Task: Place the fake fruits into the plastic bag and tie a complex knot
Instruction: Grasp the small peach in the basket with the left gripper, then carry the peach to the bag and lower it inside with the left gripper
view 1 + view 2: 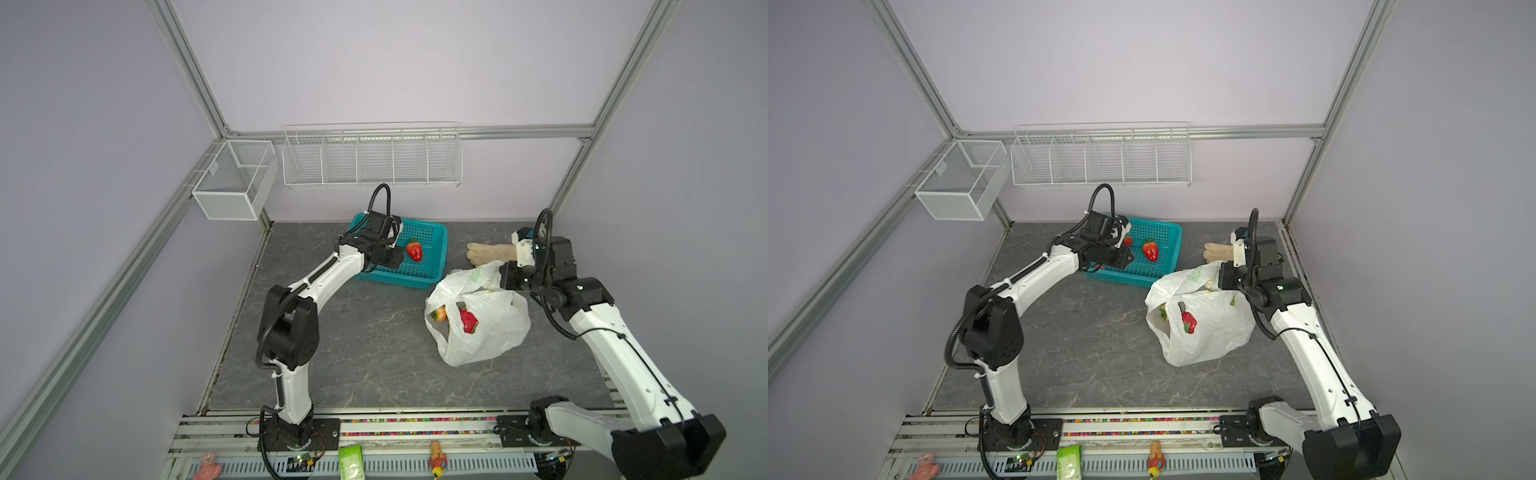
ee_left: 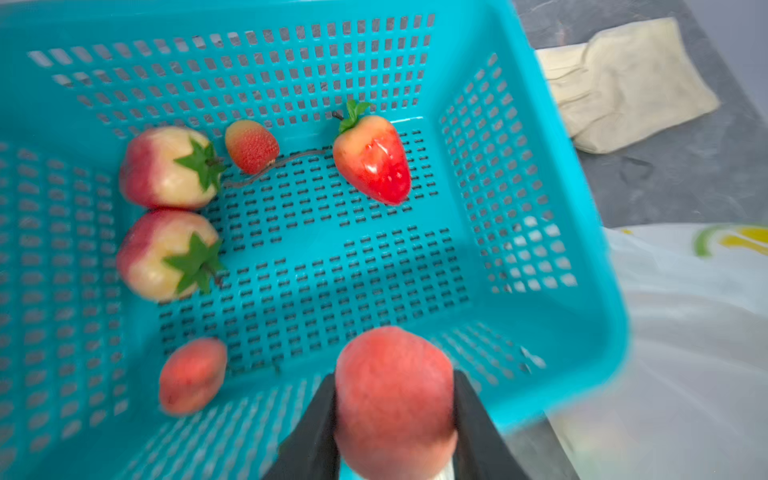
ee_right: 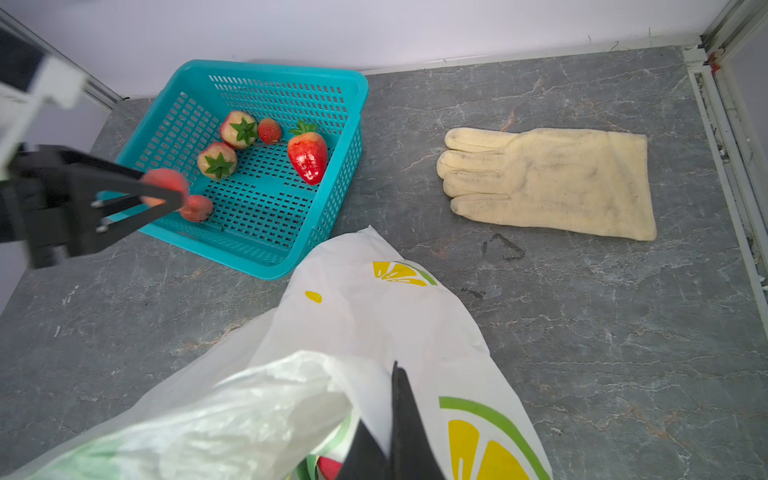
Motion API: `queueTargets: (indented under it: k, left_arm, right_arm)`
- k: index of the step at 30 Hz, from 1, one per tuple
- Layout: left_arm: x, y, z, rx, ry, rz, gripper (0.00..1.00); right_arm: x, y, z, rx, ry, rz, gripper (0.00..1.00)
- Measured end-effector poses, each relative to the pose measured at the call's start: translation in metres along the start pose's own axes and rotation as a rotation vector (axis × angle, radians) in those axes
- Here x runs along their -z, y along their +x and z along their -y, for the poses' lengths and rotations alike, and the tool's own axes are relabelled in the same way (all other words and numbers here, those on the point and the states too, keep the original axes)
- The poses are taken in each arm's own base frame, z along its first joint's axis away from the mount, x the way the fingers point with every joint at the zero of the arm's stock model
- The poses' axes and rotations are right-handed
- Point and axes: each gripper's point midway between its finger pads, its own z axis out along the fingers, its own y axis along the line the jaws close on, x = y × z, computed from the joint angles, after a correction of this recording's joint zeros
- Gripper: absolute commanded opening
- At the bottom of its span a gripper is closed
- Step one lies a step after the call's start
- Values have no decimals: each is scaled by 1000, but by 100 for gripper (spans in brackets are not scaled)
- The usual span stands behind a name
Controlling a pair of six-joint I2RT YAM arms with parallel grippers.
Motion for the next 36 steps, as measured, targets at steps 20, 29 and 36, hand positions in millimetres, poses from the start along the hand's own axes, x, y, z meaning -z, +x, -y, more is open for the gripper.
queueTargets:
  k: [20,29,36]
  left_arm:
    - [116,168,190,-239,462,27,36]
    - [74,117,203,-176,356,126,37]
    - [48,102,171,-57,162,159,37]
  right_arm:
    - [-5,-2,-11,0,-63,-9,6]
    - [0,-4,-13,2,-73,2,6]
    - [5,-6,-14,4,-76,16,6]
